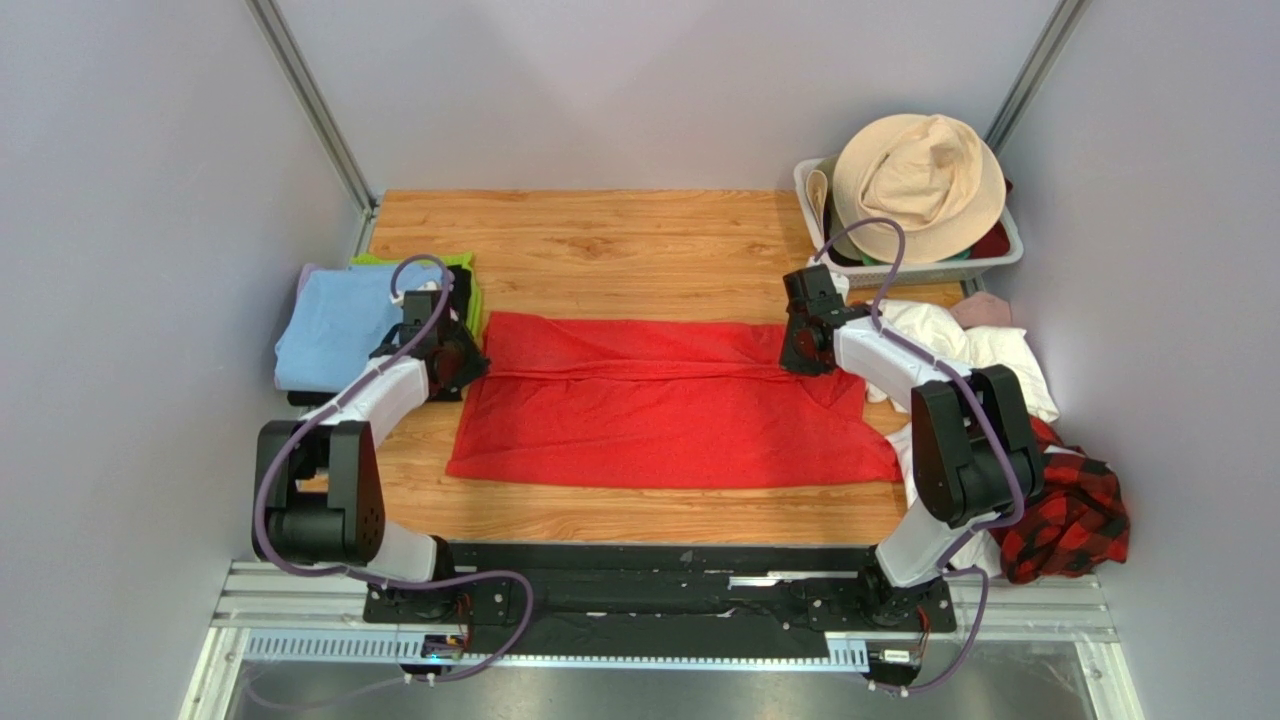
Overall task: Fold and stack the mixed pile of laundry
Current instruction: Fold the tank top at the center of the board.
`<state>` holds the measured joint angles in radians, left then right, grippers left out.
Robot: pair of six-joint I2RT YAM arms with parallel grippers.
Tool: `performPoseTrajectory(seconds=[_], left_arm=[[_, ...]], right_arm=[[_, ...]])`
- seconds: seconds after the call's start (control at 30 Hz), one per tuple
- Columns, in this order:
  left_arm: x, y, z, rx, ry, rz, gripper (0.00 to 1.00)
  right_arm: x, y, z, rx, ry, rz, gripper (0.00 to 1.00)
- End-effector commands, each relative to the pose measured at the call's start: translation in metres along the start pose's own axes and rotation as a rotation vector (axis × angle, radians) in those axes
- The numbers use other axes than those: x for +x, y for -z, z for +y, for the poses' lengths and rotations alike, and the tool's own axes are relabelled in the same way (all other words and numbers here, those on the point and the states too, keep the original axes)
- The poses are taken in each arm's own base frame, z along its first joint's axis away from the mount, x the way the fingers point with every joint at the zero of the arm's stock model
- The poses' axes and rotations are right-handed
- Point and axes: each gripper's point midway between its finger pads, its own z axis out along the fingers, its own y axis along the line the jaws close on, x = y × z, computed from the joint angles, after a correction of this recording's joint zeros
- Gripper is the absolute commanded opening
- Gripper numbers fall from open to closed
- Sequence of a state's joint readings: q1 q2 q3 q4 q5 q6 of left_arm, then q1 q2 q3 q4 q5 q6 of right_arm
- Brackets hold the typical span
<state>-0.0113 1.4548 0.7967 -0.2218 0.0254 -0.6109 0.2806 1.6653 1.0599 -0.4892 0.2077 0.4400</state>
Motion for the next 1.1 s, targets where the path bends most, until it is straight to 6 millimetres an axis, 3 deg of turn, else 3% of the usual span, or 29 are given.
performPoseTrajectory(seconds=[0.0, 0.17, 0.23, 0.33, 0.6, 0.73, 0.97, 1.0, 1.07], left_arm=[[-0.016, 0.015, -0.005, 0.025, 0.008, -0.076, 0.0], [-0.011, 0.013, 0.0, 0.006, 0.001, -0.057, 0.0], [-0.011, 0.013, 0.0, 0.006, 0.002, -0.063, 0.0], [-0.011, 0.014, 0.0, 0.007, 0.001, -0.063, 0.0], [-0.024, 0.021, -0.003, -0.01, -0.009, -0.088, 0.0], [-0.028, 0.025, -0.005, -0.005, -0.006, -0.098, 0.0], [-0.012, 0.023, 0.003, -0.016, 0.0, -0.067, 0.0], [-0.01, 0.021, 0.004, -0.016, 0.002, -0.06, 0.0], [-0.002, 0.019, 0.007, -0.022, 0.011, -0.039, 0.0]], right_arm=[[-0.004, 0.006, 0.004, -0.021, -0.043, -0.037, 0.03], [0.004, 0.009, 0.009, -0.025, -0.018, -0.035, 0.13], [0.005, 0.011, 0.009, -0.033, -0.025, -0.048, 0.12], [0.0, 0.019, 0.005, -0.022, -0.033, -0.076, 0.0], [-0.012, 0.029, 0.001, 0.006, -0.027, -0.095, 0.0], [-0.009, 0.03, 0.002, -0.003, -0.03, -0.09, 0.0], [0.012, 0.02, -0.001, -0.008, -0.033, -0.045, 0.0], [0.013, 0.019, -0.001, -0.009, -0.035, -0.043, 0.01], [0.016, 0.017, -0.002, -0.006, -0.039, -0.035, 0.13]])
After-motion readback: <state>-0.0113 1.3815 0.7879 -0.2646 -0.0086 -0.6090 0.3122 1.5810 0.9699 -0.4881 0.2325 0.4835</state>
